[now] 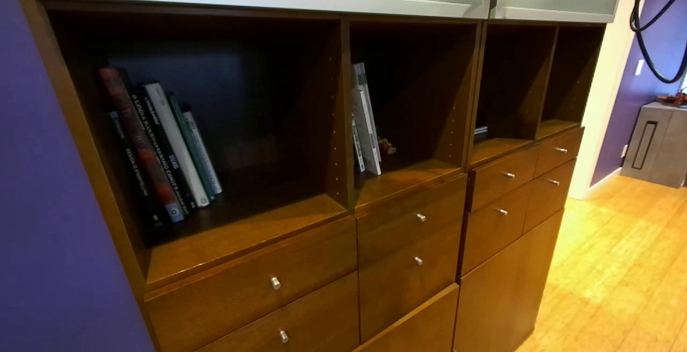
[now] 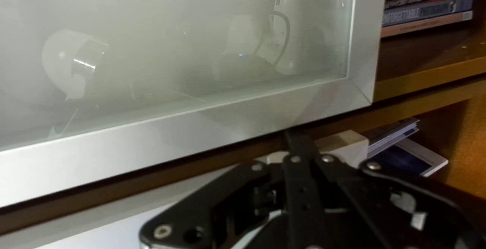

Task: Open the top right cupboard door

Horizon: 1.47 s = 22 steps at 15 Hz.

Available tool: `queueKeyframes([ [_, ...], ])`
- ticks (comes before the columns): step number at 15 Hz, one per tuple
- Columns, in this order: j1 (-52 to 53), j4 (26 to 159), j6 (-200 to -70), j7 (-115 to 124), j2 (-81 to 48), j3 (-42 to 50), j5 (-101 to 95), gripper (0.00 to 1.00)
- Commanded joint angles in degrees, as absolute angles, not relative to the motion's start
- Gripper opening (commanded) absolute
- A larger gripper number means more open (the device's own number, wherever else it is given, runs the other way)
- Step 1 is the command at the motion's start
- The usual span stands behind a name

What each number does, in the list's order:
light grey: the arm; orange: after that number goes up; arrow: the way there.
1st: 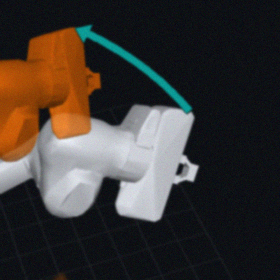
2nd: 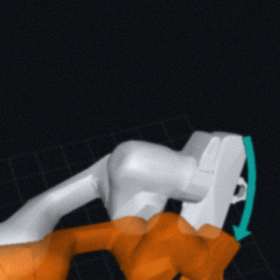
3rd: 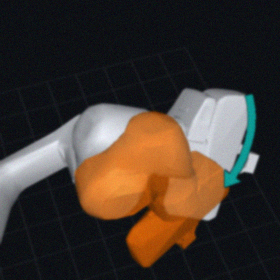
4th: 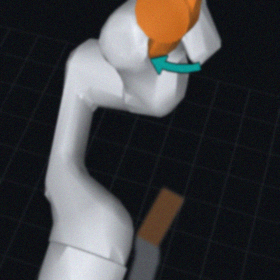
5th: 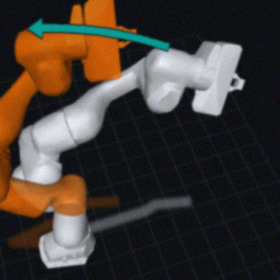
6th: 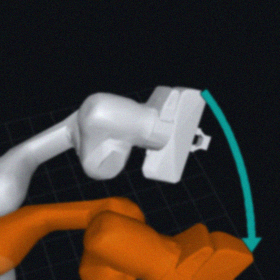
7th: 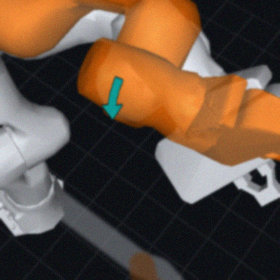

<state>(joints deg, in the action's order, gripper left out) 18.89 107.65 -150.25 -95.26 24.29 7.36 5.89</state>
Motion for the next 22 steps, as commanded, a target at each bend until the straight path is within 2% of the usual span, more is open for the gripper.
queueKeyframes([
  [1, 17.7, 105.5, -152.9, -96.9, 21.7, 6.3, 5.4, 0.0],
  [11, 8.3, 106.7, -148.9, -90.3, 25.3, 0.7, -7.7, 0.0],
  [22, 5.7, 109.0, -133.6, -84.6, 37.2, -0.9, -14.5, 0.0],
])
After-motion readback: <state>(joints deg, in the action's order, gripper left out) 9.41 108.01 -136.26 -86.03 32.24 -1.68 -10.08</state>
